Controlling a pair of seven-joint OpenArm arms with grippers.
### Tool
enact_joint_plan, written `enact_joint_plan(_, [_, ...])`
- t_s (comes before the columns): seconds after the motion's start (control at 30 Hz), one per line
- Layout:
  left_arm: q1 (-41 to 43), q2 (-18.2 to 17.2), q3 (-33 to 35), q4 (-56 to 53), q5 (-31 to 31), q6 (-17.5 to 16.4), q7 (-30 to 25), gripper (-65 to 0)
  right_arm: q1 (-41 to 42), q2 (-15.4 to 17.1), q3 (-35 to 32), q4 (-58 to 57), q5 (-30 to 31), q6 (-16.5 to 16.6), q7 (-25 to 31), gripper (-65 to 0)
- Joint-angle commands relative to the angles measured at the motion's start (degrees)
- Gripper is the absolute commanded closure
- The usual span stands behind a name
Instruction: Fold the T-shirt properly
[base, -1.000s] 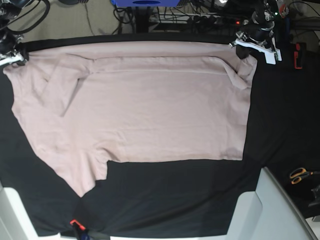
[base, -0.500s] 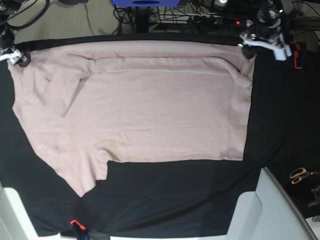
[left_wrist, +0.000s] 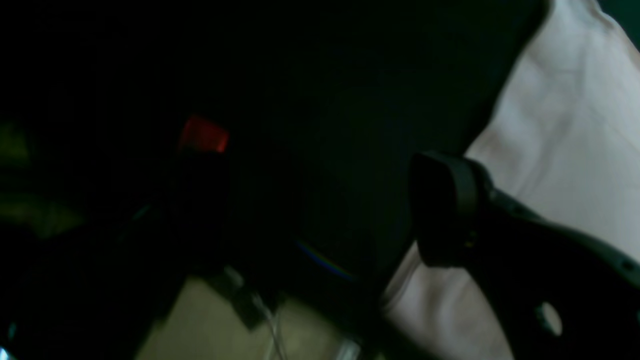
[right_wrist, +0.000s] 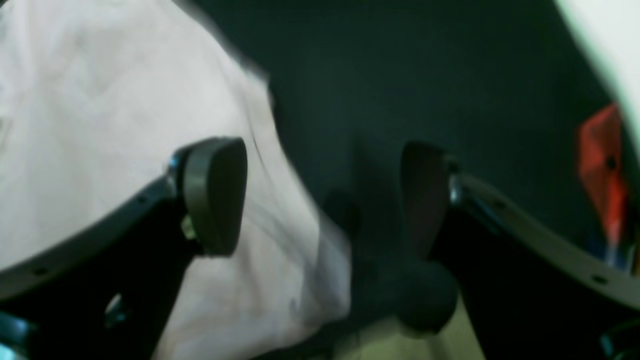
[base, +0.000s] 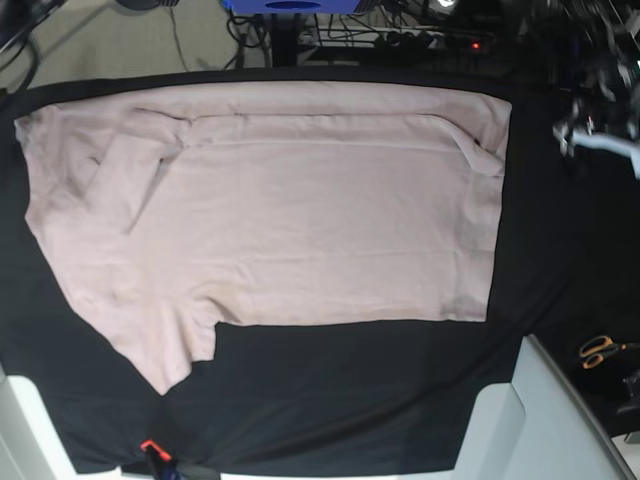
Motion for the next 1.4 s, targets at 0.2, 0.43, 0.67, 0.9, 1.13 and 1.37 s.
enact_joint_plan(0.2, [-3.7,-8.5,9.6,1.2,-0.5,-0.3,1.3,-54.1,17.6,12.4,-25.7,-30.3,1.0,0.3,20.5,-45.5])
enact_joint_plan(0.43, [-3.2,-9.8,11.2,0.8,-0.5,-0.5,1.2,-54.1,29.0,14.9,-42.8,-58.9,1.0,0.3,39.7,-45.5])
enact_joint_plan(0.67, [-3.5,-9.8,11.3,0.7,-0.5,-0.5,1.2,-54.1,30.2,12.9,-46.2,-61.8,1.1,0.2,41.9,-45.3])
enact_joint_plan(0.9, [-3.6,-9.7,11.4,0.7,-0.5,-0.5,1.2,-54.1,30.2,12.0,-46.2,-61.9,-2.2,-3.5,42.3,-45.3])
enact_joint_plan(1.13, [-3.2,-9.8,11.2,0.7,-0.5,-0.5,1.2,-54.1,30.4,10.5,-45.9,-61.9,-10.5,-6.1,44.7,-37.7])
enact_joint_plan(1.37, [-3.5,-9.8,11.3,0.7,-0.5,-0.5,1.2,-54.1,30.5,10.5,-46.1,-61.8,-10.5,-10.6,44.9,-1.7])
